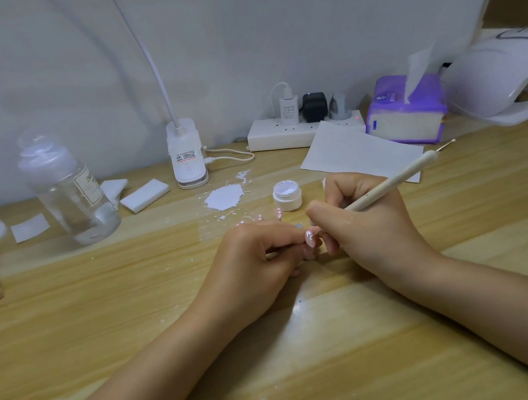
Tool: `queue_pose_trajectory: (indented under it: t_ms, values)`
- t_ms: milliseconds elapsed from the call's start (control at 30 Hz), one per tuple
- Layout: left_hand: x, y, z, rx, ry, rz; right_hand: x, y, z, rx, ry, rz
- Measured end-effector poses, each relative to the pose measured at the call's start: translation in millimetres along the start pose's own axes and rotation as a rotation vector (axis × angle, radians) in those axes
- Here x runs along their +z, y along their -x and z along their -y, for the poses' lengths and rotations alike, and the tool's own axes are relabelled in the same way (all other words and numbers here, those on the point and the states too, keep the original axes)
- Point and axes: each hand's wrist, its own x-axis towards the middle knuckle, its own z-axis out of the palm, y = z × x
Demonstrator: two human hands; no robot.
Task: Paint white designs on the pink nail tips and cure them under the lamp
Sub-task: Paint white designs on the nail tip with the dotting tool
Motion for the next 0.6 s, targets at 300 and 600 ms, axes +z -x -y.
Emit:
queue_pose_trajectory:
  t_ms: [300, 600]
  values:
    - [-0.2, -0.2, 0.5, 0.005, -0.014, 0.012, 0.5, -0.1, 0.2, 0.017, -0.001, -0.004]
    - [0.5, 0.4, 1.5, -0.010, -0.006, 0.001, 1.4, 0.3, 4.7, 0.030, -0.046, -0.030]
